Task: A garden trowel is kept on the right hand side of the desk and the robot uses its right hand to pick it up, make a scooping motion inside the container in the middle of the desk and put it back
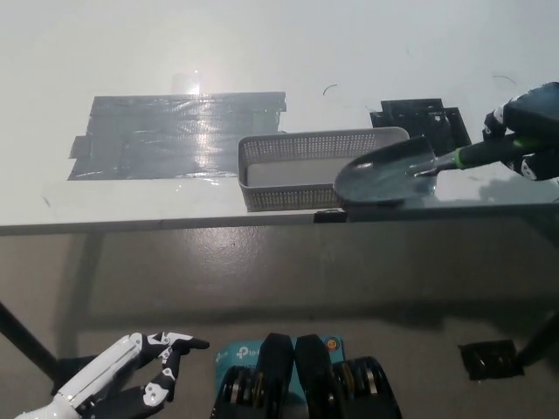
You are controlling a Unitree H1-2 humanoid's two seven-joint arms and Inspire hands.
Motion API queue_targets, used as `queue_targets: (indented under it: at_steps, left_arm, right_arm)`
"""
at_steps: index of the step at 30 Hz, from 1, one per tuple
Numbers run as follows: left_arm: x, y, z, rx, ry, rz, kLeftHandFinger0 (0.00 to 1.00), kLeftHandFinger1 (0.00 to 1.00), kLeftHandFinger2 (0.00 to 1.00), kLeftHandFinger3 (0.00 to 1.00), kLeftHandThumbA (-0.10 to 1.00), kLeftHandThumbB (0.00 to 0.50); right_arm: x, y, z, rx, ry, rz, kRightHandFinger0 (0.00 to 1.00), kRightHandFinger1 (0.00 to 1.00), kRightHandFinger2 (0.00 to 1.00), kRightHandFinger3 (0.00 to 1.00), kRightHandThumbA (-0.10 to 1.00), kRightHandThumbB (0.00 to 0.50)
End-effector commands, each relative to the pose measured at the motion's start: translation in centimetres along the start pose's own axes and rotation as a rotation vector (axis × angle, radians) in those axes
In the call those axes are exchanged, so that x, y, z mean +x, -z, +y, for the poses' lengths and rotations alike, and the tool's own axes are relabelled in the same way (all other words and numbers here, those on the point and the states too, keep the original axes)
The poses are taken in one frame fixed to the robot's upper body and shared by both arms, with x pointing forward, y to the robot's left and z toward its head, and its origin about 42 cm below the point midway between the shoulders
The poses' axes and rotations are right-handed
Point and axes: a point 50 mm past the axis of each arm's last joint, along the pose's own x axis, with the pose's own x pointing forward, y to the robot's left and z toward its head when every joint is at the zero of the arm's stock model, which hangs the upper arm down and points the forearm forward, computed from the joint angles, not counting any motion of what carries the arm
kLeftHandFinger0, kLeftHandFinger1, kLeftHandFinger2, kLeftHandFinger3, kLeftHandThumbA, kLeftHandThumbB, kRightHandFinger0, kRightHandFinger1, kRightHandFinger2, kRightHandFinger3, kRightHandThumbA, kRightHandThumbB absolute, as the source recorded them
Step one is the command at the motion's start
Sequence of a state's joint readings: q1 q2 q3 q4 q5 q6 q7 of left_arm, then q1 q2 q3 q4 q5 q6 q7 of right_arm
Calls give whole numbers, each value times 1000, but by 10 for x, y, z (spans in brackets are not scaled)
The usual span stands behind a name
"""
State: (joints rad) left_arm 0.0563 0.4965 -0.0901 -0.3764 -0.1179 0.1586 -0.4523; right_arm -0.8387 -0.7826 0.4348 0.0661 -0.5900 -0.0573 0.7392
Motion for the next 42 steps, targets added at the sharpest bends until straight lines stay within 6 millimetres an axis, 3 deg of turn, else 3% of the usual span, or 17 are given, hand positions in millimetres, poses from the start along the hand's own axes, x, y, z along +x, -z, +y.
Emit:
queue_targets:
  at_steps: [1,3,4,5,9,10,12,13,15,17,20,23,26,28,33,39,42]
  left_arm:
    - [-2,-10,10,23,19,-32,921,862,779,747,1000,500]
    - [-2,-11,10,20,19,-31,924,863,782,753,1000,500]
    - [-2,-11,10,22,16,-31,923,862,780,752,1000,500]
    - [-2,-11,9,21,16,-29,922,861,779,751,1000,500]
    - [-1,-12,9,19,22,-31,921,863,780,756,1000,500]
    - [0,-12,9,18,23,-33,920,863,780,758,1000,500]
    - [0,-13,9,13,26,-24,923,871,785,768,1000,500]
    - [-1,-13,9,14,25,-19,939,882,793,774,1000,500]
    - [-1,-13,9,19,26,-18,952,892,797,783,1000,500]
    - [0,-13,9,15,24,-24,948,872,794,767,1000,500]
    - [0,-12,10,11,25,-26,930,855,785,760,1000,500]
    - [0,-12,10,10,26,-34,911,842,780,762,1000,500]
    - [0,-10,10,17,24,-28,931,859,782,765,1000,500]
    - [0,-9,9,7,27,-25,934,858,777,764,1000,500]
    - [-2,-8,7,14,25,-15,940,857,774,775,1000,500]
    - [-2,-6,7,10,25,-13,924,855,795,805,1000,500]
    - [-3,-6,6,13,21,-9,929,869,793,799,1000,500]
  right_arm:
    - [-16,17,-22,-103,9,63,93,320,580,379,-100,1]
    - [-14,22,-25,-104,11,91,1,165,362,382,-100,0]
    - [-12,24,-26,-101,10,98,0,134,357,231,-100,0]
    - [-11,24,-30,-123,7,116,0,181,437,313,-100,0]
    - [-10,25,-32,-133,11,112,0,171,458,185,-100,0]
    - [-8,24,-33,-131,13,103,44,255,551,120,-100,0]
    - [-6,21,-36,-106,11,95,1,182,405,35,-100,0]
    - [-4,18,-38,-94,18,77,0,210,491,17,-100,31]
    - [-3,14,-41,-82,17,70,0,313,628,157,-100,46]
    - [-4,6,-47,-47,34,5,0,308,607,340,-100,73]
    - [-4,3,-51,-33,39,-32,0,269,565,199,-100,79]
    - [-7,-1,-57,-45,74,-137,0,253,560,342,-100,197]
    - [-12,-5,-60,-38,98,-188,0,209,511,336,-100,229]
    - [-17,-9,-64,-13,117,-223,0,157,481,219,-100,171]
    - [-24,-14,-71,40,137,-253,0,207,568,380,-100,203]
    - [-22,11,-78,80,175,-190,0,284,586,346,-100,199]
    - [-20,22,-78,82,151,-134,0,305,615,428,-100,198]
